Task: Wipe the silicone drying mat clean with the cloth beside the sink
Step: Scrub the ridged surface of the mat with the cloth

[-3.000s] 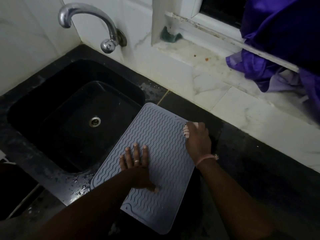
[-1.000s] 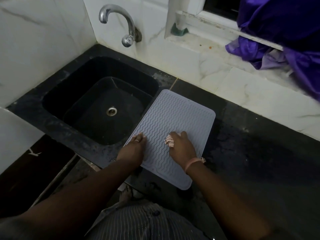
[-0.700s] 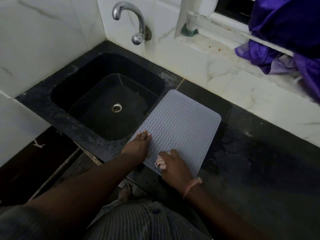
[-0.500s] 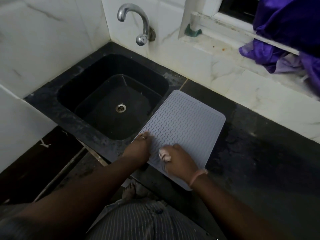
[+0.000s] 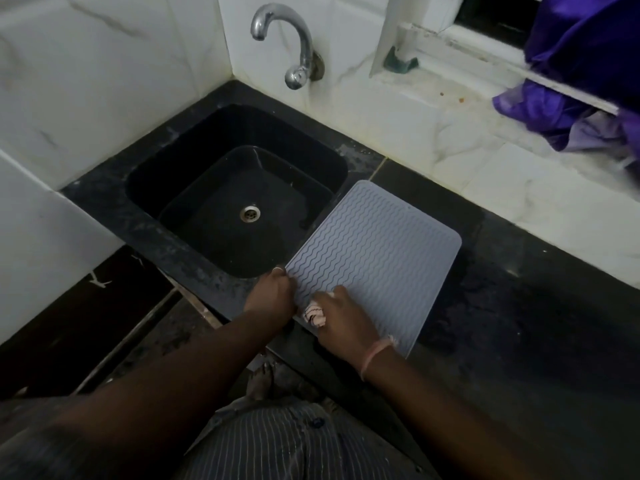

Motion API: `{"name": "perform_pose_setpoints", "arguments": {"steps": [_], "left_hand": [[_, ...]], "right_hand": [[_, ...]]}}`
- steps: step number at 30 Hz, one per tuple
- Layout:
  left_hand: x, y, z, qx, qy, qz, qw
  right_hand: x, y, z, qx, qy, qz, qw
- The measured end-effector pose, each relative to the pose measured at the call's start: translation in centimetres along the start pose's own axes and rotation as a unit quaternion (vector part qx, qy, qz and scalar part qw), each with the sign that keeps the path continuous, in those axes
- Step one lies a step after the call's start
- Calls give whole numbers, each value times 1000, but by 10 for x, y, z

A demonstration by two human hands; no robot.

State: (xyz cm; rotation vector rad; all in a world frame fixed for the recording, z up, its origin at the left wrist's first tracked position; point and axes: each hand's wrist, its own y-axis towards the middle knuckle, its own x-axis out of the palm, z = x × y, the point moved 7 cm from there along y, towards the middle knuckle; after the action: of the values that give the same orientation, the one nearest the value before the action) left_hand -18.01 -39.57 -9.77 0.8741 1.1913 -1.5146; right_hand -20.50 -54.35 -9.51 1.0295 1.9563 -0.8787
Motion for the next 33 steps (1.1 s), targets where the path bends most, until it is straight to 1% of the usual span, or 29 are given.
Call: {"name": "perform_pose_setpoints", "arguments": {"steps": [2, 3, 4, 5, 7, 8, 10, 12, 14, 19, 21, 23, 25, 27, 31, 33], "left_hand": [[-2, 2, -1, 5, 3, -1, 1000], [-2, 3, -2, 4, 5, -5, 1000], [-1, 3, -3, 0, 8, -11, 1000], [-2, 3, -4, -2, 8, -17, 1000], [-3, 2, -4, -2, -2, -26, 1000], [-3, 1, -4, 0, -10, -28, 1000], [-2, -1, -5, 0, -19, -27, 999], [-1, -1, -5, -6, -13, -31, 999], [-1, 1, -4, -13, -1, -26, 1000], [-1, 5, -1, -27, 19, -27, 999], [1, 4, 2, -24, 30, -34, 999], [4, 2, 4, -17, 40, -40, 998], [4, 1, 5, -14, 45, -44, 998], [3, 1, 5, -15, 40, -59, 997], [1, 1, 9, -6, 39, -76, 996], [-1, 0, 9, -7, 40, -73, 996]], "right_hand": [[0, 4, -5, -33, 1, -55, 998], [-4, 10, -3, -36, 8, -63, 997], [-11, 20, 0, -31, 23, -49, 998], [-20, 29, 6, -12, 41, -17, 999], [-36, 44, 22, 48, 58, 58, 996], [-40, 48, 28, 72, 50, 82, 993], [-37, 54, 31, 93, 3, 87, 992], [-30, 53, 26, 89, -27, 79, 992], [-23, 46, 16, 78, -26, 69, 994], [10, 6, -18, -10, 5, -8, 1000], [16, 2, -20, -18, -1, -13, 1000], [12, 7, -14, -21, -17, -2, 1000], [3, 15, 0, -29, -41, 7, 999], [-10, 23, 24, -14, -50, 16, 999], [-59, 40, 92, 49, -46, 61, 996], [-86, 44, 125, 105, -52, 86, 989]]}}
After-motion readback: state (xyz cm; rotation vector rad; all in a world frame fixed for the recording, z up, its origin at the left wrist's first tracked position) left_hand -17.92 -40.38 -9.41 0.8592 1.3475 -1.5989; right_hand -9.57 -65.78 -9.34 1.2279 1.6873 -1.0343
